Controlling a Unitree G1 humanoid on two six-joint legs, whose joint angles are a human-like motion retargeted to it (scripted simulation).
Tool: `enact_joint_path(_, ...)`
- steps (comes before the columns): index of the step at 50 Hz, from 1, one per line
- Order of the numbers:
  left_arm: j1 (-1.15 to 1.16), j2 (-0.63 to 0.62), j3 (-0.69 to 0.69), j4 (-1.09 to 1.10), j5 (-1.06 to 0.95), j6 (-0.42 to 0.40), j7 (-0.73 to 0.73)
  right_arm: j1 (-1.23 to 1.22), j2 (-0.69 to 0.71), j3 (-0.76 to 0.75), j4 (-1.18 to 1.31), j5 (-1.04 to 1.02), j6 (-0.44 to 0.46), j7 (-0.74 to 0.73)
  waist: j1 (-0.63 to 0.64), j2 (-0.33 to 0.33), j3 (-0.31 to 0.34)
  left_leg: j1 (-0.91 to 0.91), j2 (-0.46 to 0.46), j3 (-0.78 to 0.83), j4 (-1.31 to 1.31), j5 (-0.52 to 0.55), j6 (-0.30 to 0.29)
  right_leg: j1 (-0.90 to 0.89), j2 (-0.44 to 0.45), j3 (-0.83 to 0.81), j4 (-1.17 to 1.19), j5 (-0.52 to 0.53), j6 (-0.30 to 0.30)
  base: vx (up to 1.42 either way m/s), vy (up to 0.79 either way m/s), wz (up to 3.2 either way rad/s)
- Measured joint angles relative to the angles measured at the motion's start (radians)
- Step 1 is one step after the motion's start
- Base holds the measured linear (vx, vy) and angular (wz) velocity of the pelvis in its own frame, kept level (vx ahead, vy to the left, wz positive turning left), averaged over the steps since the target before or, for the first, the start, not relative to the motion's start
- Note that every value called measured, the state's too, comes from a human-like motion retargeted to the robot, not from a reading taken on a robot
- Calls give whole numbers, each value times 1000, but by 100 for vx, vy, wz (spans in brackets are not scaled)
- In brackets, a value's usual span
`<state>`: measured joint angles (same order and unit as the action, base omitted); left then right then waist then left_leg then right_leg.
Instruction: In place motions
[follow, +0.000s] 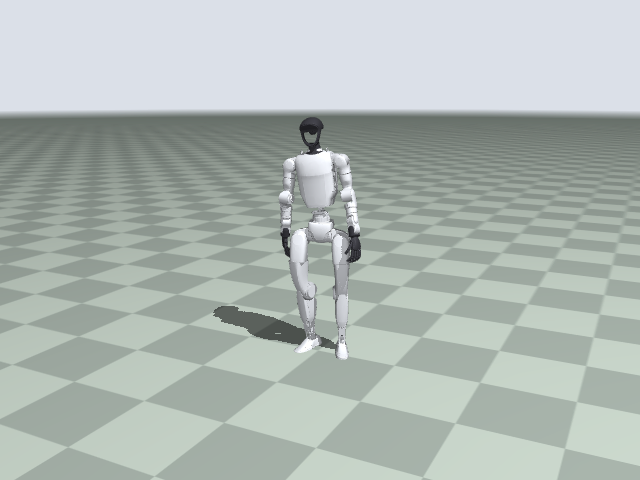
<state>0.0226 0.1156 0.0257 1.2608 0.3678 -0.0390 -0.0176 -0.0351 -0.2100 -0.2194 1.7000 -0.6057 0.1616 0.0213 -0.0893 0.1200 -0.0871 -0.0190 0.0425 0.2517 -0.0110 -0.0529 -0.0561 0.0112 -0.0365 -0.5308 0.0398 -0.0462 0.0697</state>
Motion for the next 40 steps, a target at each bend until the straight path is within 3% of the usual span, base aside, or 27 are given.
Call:
enact_joint_path(3,-26,4,-14,1,22,-4,-19,-7,13,-10,0,17,-18,-32,-26,-13,-11,-55,-12,-48,27,3,5,-12,-24,-44,-10,12,8,-4,25,79)
enact_joint_path(9,5,29,-26,29,39,-4,-10,-26,61,34,-14,48,-62,10,80,-99,60,-32,-57,-47,79,-15,55,26,-81,-23,-10,47,-1,2,13,-41)
enact_joint_path(20,154,7,172,417,-33,100,74,-17,100,122,-150,-148,-117,46,105,-131,44,33,-127,-57,60,-21,133,37,-131,37,91,95,69,10,24,-17)
enact_joint_path(23,191,11,191,439,-17,111,72,-11,93,108,-163,-141,-128,41,115,-120,53,47,-128,-76,73,-24,154,17,-142,40,199,169,89,6,30,-20)
enact_joint_path(27,191,21,200,439,10,128,55,-32,77,90,-161,-96,-135,15,122,-71,78,50,-70,-48,86,-20,162,-111,-167,89,504,380,107,-7,23,-33)
enact_joint_path(30,172,43,180,430,12,133,23,-40,73,65,-171,-70,-141,4,55,-46,110,55,-35,-58,92,-10,163,-226,-185,104,676,387,68,-11,13,47)
enact_joint_path(33,134,70,166,417,46,160,2,-23,80,7,-164,30,-158,10,-8,-35,132,57,-17,-99,95,-3,172,-311,-216,33,605,305,-56,-9,8,62)
enact_joint_path(38,78,103,113,331,36,141,-20,2,98,-94,-113,308,-167,63,-70,-22,183,55,28,-149,105,7,183,-479,-174,75,311,151,-313,-5,4,51)
enact_joint_path(40,31,108,84,296,8,134,-32,-1,85,-113,-93,373,-158,85,-115,-29,224,71,-17,-169,104,3,227,-549,-245,158,273,88,-331,-3,50,73)
